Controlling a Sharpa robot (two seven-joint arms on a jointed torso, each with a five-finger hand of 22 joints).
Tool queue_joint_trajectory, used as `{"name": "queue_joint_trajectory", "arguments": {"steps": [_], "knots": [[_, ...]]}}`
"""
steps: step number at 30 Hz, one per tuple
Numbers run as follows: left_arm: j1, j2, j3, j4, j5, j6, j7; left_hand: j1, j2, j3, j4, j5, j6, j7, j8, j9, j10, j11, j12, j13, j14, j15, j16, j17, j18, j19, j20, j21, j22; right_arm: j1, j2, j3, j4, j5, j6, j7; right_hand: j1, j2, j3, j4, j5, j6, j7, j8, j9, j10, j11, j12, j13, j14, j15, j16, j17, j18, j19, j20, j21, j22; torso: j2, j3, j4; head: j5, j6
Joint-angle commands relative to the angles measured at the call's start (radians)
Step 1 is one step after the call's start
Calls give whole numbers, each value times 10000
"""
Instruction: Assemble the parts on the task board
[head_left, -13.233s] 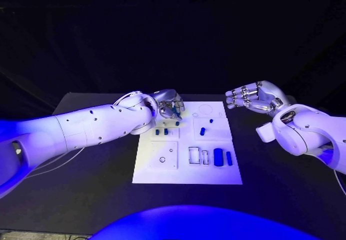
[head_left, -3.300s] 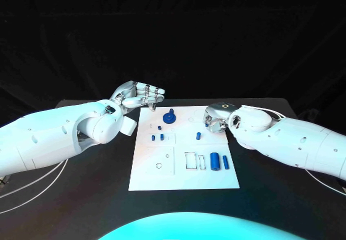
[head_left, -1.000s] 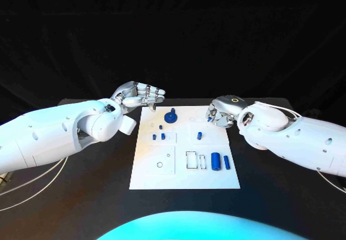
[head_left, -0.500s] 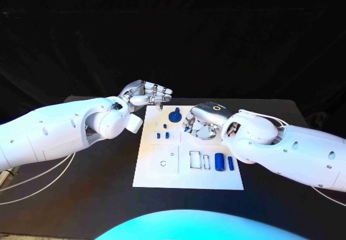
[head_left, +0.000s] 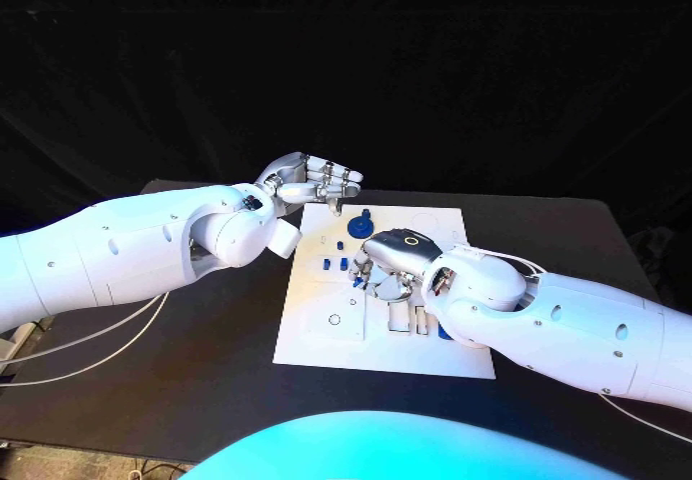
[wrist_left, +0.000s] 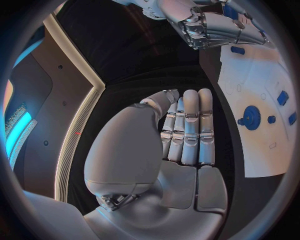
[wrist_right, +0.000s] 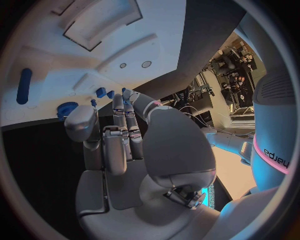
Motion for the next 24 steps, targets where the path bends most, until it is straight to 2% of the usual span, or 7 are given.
{"name": "queue_joint_trajectory", "arguments": {"steps": [1,11,16,24], "knots": [[11,26,8,32,96,130,56,26,100,-38,-18,-2,-51,22,-19,-13,-45,5,48,17,-80,-21,-46,-15,61,-81,18,-31,-15,-97,98,-13,-103,-184,248,81,-45,82,7,55,67,54,-1,16,12,12,-25,-34,15,818,-40,56,1583,-173,-42,-55,18,2,7,10,-19,122,-64],[14,33,8,44,97,149,47,26,100,-38,-18,-2,-51,22,-19,-13,-45,5,48,17,-80,-21,-46,-15,61,-81,18,-31,-15,-243,322,-28,-284,-259,455,3,-64,78,-4,65,86,38,6,7,16,0,-18,-47,13,816,-37,52,1576,-168,-57,-54,-2,-17,-1,12,-28,260,-64],[16,32,8,53,97,180,41,40,123,-43,-33,7,-48,22,-12,-14,-47,6,68,26,-101,-18,-61,-21,62,-97,22,-38,-15,-258,386,-40,-352,-264,536,-21,-67,79,-5,68,90,36,6,5,17,-1,-17,-49,13,817,-36,56,1582,-172,-50,-53,16,4,3,6,-33,247,-64],[19,40,8,73,97,200,53,45,128,-44,-39,12,-48,22,-10,-15,-49,6,73,28,-105,-19,-64,-23,63,-100,22,-39,-15,-309,514,-57,-608,-405,533,-143,-73,82,-8,72,100,33,7,3,19,-2,-16,-52,13,815,-34,50,1574,-172,-52,-52,15,4,6,17,-12,252,-64]]}}
